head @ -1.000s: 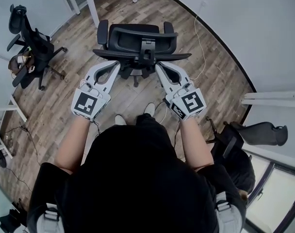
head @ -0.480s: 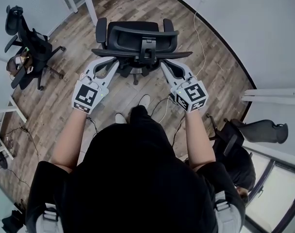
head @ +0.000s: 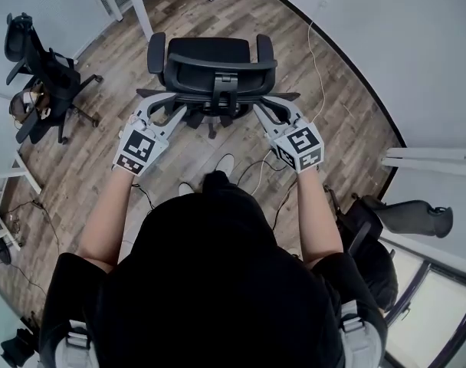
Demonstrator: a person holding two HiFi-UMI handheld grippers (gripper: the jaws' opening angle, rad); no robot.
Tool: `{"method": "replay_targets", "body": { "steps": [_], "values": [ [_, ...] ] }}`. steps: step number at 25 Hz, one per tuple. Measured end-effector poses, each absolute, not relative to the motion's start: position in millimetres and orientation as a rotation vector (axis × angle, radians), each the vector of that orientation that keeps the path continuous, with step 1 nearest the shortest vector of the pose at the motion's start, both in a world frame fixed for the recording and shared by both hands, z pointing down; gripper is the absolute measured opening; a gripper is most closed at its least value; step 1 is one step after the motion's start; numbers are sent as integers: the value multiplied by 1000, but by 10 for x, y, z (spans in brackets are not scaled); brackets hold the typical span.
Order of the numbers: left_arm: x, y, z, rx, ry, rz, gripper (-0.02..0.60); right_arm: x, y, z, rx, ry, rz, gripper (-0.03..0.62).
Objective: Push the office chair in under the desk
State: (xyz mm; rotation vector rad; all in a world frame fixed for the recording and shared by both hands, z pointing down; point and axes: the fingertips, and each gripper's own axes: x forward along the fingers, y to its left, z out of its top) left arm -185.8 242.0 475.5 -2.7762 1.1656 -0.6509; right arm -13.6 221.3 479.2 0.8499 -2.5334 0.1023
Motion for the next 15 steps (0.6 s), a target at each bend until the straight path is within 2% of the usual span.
{"method": "replay_targets", "body": {
  "steps": [8,15],
  "values": [
    [-1817,2185,5136,-2743,1063,-899,149,18,1972,5151,691,-2395,104,88],
    [-1820,2064,5439,-2707,952,-1115,213,58,1860,5452,521,-2237,10,171]
  ]
}}
